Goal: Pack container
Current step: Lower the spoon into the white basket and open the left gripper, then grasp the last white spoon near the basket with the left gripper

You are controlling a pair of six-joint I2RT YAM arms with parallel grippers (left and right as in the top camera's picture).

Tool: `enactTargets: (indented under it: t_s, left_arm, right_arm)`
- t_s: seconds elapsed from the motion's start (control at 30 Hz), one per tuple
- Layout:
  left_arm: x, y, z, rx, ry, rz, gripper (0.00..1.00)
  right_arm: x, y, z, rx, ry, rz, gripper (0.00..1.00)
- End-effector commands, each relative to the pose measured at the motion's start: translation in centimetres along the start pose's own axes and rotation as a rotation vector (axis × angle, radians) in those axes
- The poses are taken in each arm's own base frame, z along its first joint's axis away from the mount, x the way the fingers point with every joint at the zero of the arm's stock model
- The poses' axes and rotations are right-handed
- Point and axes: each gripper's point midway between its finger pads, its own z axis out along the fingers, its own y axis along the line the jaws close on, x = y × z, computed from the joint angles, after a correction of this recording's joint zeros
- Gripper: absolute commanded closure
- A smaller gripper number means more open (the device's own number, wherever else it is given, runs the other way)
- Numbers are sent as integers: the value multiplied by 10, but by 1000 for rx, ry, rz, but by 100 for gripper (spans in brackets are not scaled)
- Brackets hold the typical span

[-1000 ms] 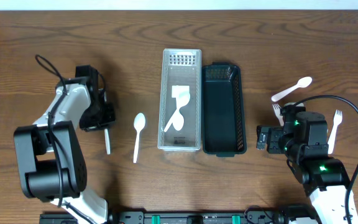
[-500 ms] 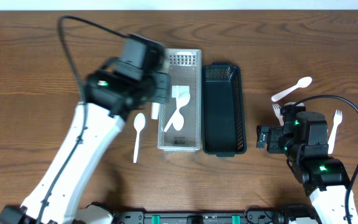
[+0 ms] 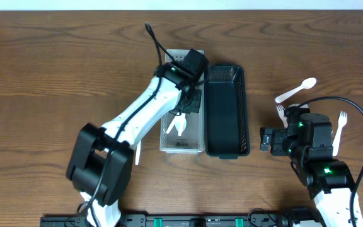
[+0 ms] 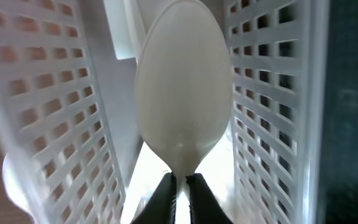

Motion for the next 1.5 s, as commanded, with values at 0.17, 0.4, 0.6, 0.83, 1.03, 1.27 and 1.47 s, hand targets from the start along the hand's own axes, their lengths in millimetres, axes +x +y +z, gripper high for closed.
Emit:
enactTargets:
  t_s: [0.17, 0.4, 0.6, 0.83, 1.03, 1.27, 1.47]
  left_arm:
    - [-16, 1, -35, 0, -80, 85, 36]
    - [-27, 56, -145, -183, -282, 24, 16]
    - [2, 139, -201, -236, -338, -206, 8]
    - [37, 189, -158, -215, -270, -326, 4]
    - [61, 187, -70, -157, -153, -311, 4]
    - [86, 179, -12, -110, 7, -243, 4]
    - [95, 167, 11, -73, 95, -172, 2]
  right_arm:
    - [-6, -1, -4, -2, -13, 22, 1]
    - [-6, -1, -4, -2, -12, 22, 1]
    - [-6, -1, -4, -2, -12, 22, 1]
    - [-6, -1, -4, -2, -12, 22, 1]
    - [-6, -1, -4, -2, -11, 22, 1]
    - [-6, -1, -4, -2, -11, 22, 1]
    - [-6, -1, -4, -2, -11, 22, 1]
